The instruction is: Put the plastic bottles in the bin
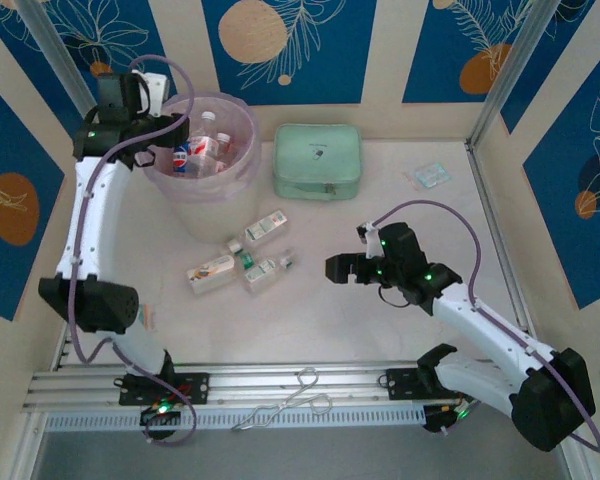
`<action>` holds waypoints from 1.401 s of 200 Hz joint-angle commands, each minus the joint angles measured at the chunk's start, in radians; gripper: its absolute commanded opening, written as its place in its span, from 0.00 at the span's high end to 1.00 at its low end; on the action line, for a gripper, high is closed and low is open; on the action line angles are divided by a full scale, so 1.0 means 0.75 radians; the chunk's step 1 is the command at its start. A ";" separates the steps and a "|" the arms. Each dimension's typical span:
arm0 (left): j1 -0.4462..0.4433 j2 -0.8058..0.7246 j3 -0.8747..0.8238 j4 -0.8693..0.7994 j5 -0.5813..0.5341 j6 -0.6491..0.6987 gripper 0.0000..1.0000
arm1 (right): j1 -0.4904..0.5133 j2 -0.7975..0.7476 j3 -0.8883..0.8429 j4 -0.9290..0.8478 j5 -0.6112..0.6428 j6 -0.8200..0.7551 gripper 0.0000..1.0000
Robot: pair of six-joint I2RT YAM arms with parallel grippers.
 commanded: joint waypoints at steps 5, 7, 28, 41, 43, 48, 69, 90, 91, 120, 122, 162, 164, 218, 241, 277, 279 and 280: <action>-0.148 -0.170 -0.067 -0.087 -0.083 0.047 0.21 | -0.041 -0.047 0.057 -0.069 0.028 -0.034 0.01; -0.162 -0.181 -0.077 -0.089 -0.096 0.048 0.21 | -0.044 -0.049 0.060 -0.072 0.031 -0.035 0.01; -0.346 -0.324 -0.256 -0.088 -0.222 0.022 0.18 | -0.076 -0.086 0.073 -0.105 0.050 -0.049 0.01; -0.471 -0.407 -0.403 -0.066 -0.238 -0.028 0.18 | -0.112 -0.116 0.074 -0.126 0.053 -0.058 0.01; -0.489 -0.416 -0.423 -0.065 -0.230 -0.041 0.18 | -0.119 -0.120 0.074 -0.129 0.053 -0.059 0.01; -0.532 -0.436 -0.472 -0.063 -0.199 -0.072 0.18 | -0.136 -0.131 0.075 -0.132 0.051 -0.062 0.01; -0.731 -0.462 -0.654 -0.053 -0.134 -0.187 0.17 | -0.230 -0.157 0.073 -0.140 0.011 -0.071 0.01; -0.921 -0.402 -0.780 -0.067 -0.219 -0.254 0.14 | -0.300 -0.172 0.083 -0.152 -0.006 -0.081 0.01; -0.925 -0.398 -0.787 -0.065 -0.221 -0.259 0.13 | -0.303 -0.173 0.084 -0.153 -0.005 -0.081 0.01; -0.970 -0.286 -0.975 0.019 -0.234 -0.339 0.03 | -0.346 -0.205 0.072 -0.154 -0.007 -0.071 0.01; -0.969 -0.275 -0.982 0.023 -0.235 -0.343 0.01 | -0.348 -0.207 0.070 -0.154 -0.008 -0.070 0.01; -0.970 -0.111 -1.086 0.136 -0.252 -0.381 0.00 | -0.368 -0.239 0.034 -0.179 -0.016 -0.065 0.01; -0.970 -0.102 -1.090 0.143 -0.255 -0.382 0.00 | -0.368 -0.241 0.031 -0.179 -0.018 -0.065 0.01; -0.968 0.099 -1.124 0.220 -0.272 -0.370 0.01 | -0.380 -0.254 0.010 -0.190 -0.025 -0.070 0.01; -0.967 0.145 -1.128 0.206 -0.278 -0.389 0.06 | -0.384 -0.259 0.008 -0.200 -0.025 -0.077 0.01; -0.976 0.120 -1.132 0.197 -0.272 -0.427 0.28 | -0.388 -0.266 -0.006 -0.194 -0.031 -0.071 0.01; -0.977 0.117 -1.132 0.195 -0.272 -0.427 0.29 | -0.388 -0.266 -0.006 -0.192 -0.032 -0.069 0.01; -0.977 0.116 -1.132 0.196 -0.272 -0.428 0.30 | -0.388 -0.266 -0.007 -0.192 -0.032 -0.069 0.01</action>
